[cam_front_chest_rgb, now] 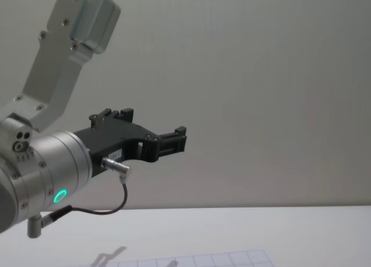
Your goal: Use the one hand to pick up the stamp and affix it onto the A4 paper.
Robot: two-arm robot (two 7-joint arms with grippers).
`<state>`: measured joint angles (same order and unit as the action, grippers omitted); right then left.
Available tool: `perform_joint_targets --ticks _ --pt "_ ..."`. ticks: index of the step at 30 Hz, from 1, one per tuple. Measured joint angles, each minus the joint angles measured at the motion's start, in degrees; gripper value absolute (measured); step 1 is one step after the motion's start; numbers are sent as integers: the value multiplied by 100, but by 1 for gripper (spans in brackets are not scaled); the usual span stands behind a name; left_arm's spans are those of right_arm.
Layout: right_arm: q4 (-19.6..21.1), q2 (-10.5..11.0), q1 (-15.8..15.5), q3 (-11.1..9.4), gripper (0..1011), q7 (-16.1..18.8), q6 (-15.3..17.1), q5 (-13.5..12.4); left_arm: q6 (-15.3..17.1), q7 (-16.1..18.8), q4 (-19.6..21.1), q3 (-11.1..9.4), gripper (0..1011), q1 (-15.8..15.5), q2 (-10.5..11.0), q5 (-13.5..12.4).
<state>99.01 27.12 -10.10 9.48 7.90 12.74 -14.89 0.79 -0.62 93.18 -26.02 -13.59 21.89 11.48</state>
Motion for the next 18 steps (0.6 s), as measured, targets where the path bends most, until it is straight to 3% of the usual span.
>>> perform_joint_targets --ticks 8,18 --pt "-19 -11 18 6 248 14 7 13 0 0 0 0 1001 0 0 0" --pt "-11 -22 41 1 219 51 -122 30 0 0 0 0 1001 0 0 0"
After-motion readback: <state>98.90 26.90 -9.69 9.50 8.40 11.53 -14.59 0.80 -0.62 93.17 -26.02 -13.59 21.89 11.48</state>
